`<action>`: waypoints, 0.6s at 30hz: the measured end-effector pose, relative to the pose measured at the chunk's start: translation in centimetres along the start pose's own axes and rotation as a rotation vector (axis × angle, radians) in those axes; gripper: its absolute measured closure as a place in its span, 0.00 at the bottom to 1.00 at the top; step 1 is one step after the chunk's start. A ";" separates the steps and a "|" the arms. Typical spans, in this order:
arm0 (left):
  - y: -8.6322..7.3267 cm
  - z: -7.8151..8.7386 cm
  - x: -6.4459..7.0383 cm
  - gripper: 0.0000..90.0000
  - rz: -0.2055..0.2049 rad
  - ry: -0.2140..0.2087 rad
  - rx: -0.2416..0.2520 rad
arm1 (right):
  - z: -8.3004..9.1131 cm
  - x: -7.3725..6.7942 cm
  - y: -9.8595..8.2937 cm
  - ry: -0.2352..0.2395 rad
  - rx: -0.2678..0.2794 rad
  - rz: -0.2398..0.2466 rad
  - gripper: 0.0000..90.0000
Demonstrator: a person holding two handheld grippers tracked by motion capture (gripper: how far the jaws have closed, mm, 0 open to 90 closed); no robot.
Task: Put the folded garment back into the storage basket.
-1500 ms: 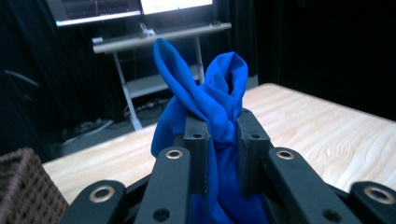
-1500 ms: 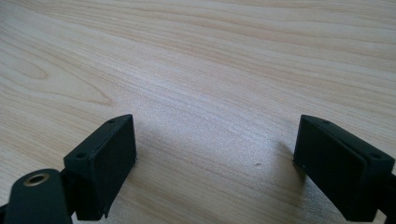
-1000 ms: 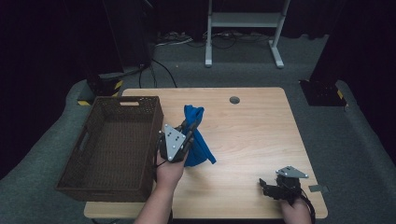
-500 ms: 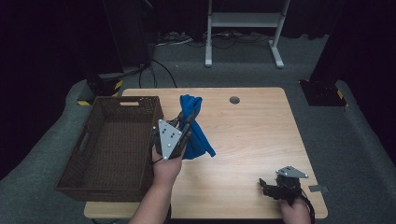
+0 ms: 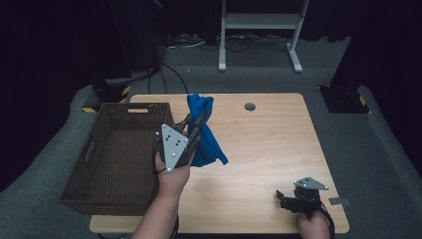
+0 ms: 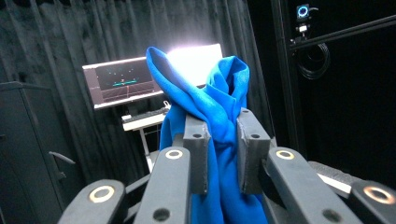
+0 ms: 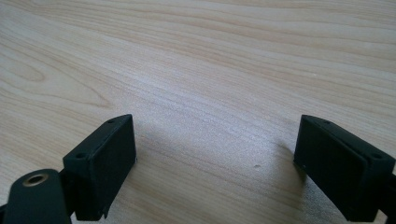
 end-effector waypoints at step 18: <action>2.8 -1.1 -1.3 0.86 -0.005 -0.038 0.030 | -0.1 0.1 0.1 0.001 0.000 0.002 0.14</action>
Point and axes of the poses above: each handheld gripper's, and its own axes: z roughly backward along the jaws, y roughly out of its top, x roughly to its right, the point moved 1 cm from there along -z, roughly forward along the jaws, and after that the axes turned 15 degrees about y, right-handed, at the moved point
